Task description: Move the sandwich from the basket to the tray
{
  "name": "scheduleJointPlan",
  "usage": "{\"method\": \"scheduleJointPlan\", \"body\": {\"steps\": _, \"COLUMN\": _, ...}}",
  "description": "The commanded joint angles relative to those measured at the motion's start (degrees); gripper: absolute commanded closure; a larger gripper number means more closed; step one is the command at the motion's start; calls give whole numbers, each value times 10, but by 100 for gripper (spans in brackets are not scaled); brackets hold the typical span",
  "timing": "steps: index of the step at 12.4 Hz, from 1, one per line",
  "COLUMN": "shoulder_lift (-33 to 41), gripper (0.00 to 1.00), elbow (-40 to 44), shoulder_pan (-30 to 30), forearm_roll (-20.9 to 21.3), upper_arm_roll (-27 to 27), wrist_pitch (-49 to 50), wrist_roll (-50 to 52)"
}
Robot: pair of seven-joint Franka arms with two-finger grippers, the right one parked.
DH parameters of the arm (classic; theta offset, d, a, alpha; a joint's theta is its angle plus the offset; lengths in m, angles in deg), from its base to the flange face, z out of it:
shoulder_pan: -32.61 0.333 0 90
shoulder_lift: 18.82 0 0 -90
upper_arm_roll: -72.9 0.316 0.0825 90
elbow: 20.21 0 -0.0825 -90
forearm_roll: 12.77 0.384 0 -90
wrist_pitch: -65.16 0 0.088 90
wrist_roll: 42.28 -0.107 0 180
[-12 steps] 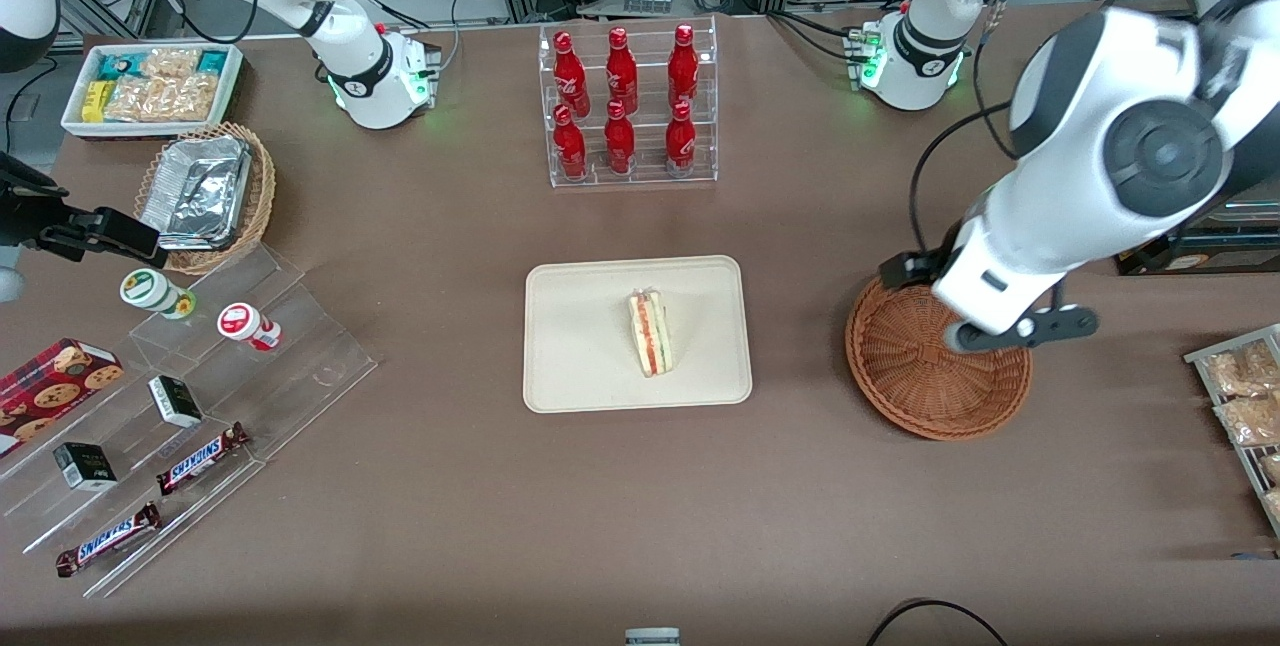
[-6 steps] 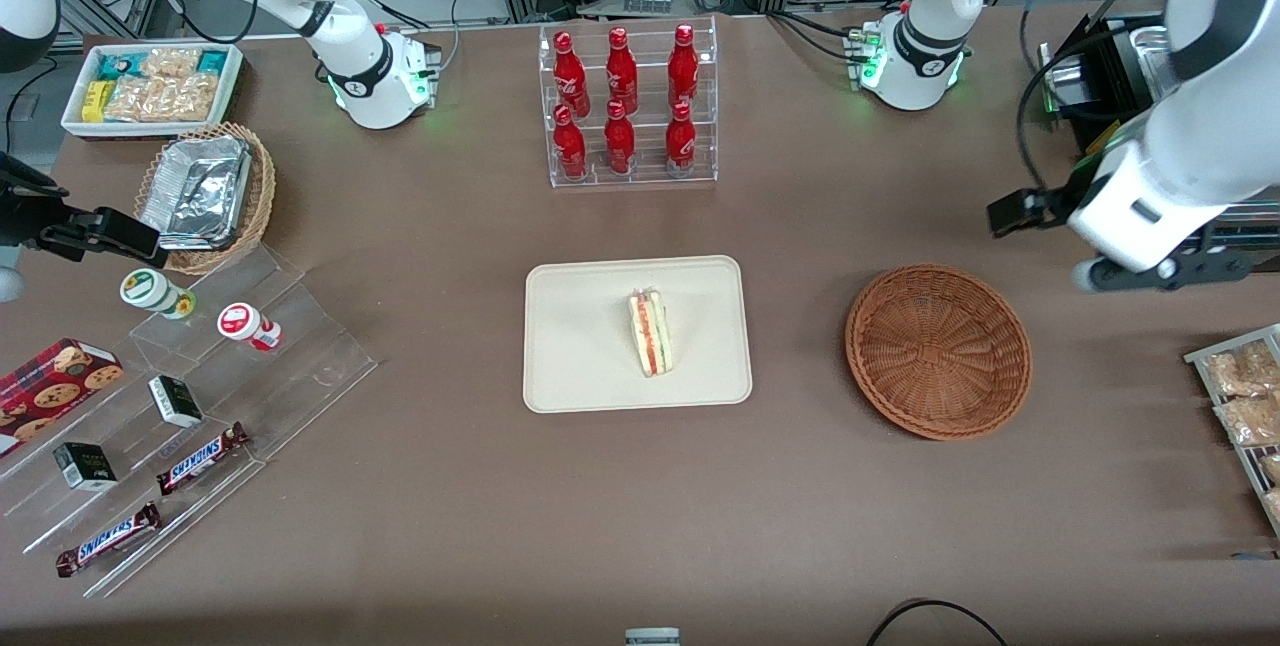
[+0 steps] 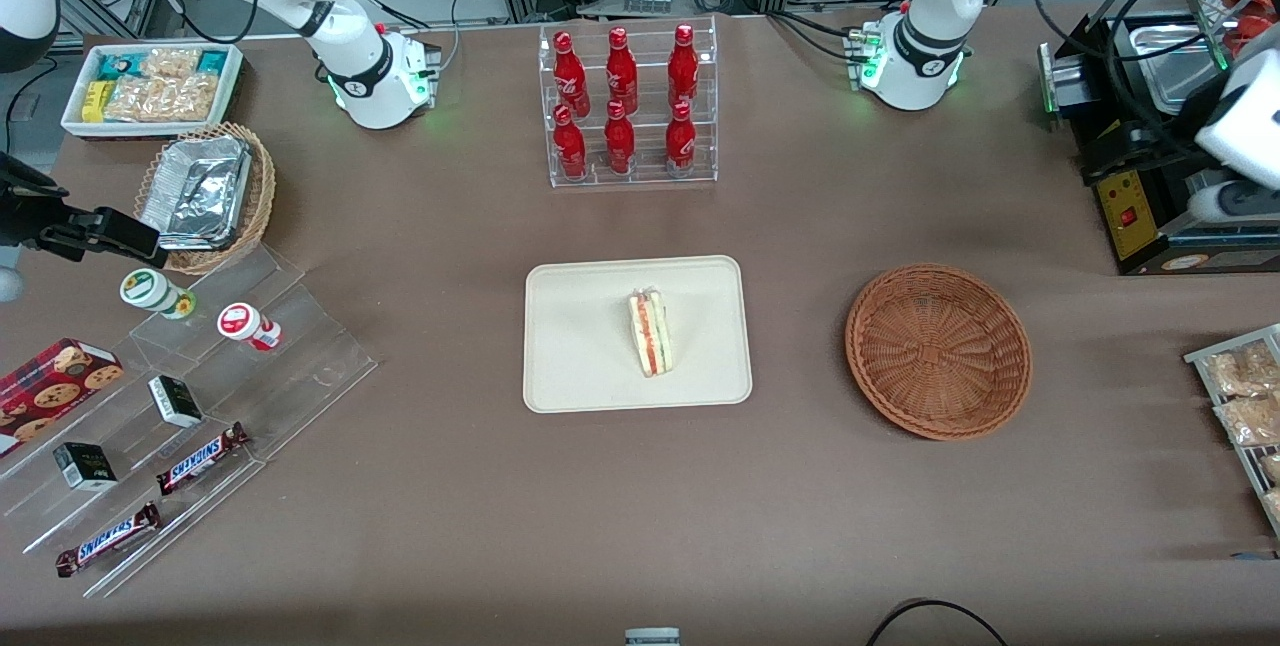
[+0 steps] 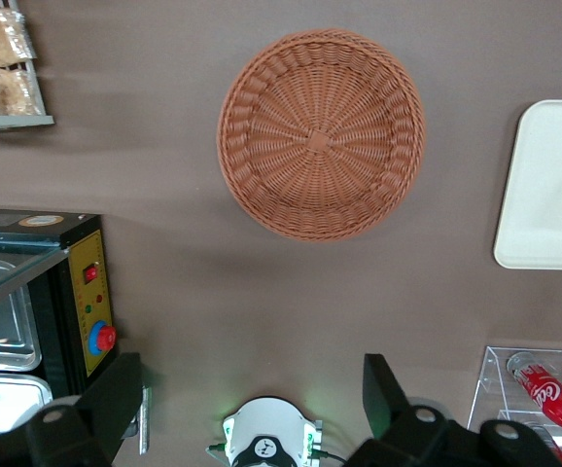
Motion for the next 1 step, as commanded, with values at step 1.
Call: {"method": "scheduleJointPlan", "body": {"steps": 1, "shoulder_lift": 20, "gripper": 0, "elbow": -18, "shoulder_pan": -4, "forearm_roll": -9, "upper_arm_roll": 22, "wrist_pitch": 1, "wrist_roll": -9}}
